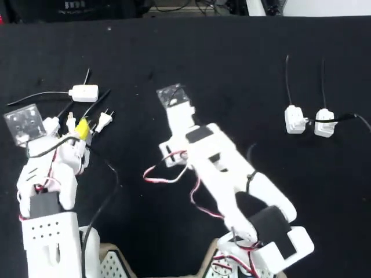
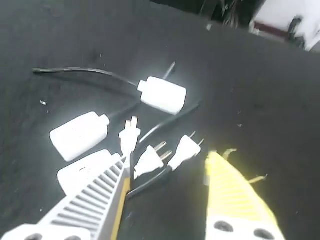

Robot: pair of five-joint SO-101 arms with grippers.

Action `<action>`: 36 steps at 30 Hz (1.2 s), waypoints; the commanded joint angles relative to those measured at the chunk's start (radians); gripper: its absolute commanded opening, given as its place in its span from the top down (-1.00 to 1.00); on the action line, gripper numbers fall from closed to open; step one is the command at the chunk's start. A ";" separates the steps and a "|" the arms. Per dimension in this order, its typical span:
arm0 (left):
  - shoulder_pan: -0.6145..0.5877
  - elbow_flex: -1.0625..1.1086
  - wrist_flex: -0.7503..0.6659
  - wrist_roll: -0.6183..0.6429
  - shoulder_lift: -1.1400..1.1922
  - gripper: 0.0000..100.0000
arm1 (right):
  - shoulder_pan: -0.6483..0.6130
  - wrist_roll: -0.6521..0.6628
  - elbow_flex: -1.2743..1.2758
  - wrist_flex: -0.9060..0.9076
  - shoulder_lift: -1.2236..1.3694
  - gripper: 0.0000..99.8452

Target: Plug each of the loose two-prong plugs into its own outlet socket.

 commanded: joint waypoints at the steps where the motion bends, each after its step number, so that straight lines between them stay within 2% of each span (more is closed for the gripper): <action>1: -0.013 -0.137 0.002 -0.078 0.186 0.48 | -0.051 0.012 0.024 -0.072 -0.039 0.92; 6: -0.019 -0.338 0.035 -0.192 0.552 0.48 | -0.054 0.012 0.021 -0.075 -0.039 0.92; 12: -0.079 -0.664 0.226 -0.276 0.881 0.48 | -0.052 0.012 0.021 -0.075 -0.033 0.92; 16: -0.165 -0.831 0.342 -0.408 1.031 0.48 | -0.052 0.012 0.021 -0.075 -0.033 0.92; 19: -0.219 -0.917 0.390 -0.568 1.117 0.48 | -0.052 0.012 0.021 -0.075 -0.033 0.92; 25: -0.265 -0.952 0.402 -0.842 1.208 0.48 | -0.052 0.012 0.021 -0.075 -0.033 0.92; 36: -0.265 -0.952 0.402 -0.990 1.339 0.48 | -0.052 0.014 0.022 -0.075 -0.033 0.92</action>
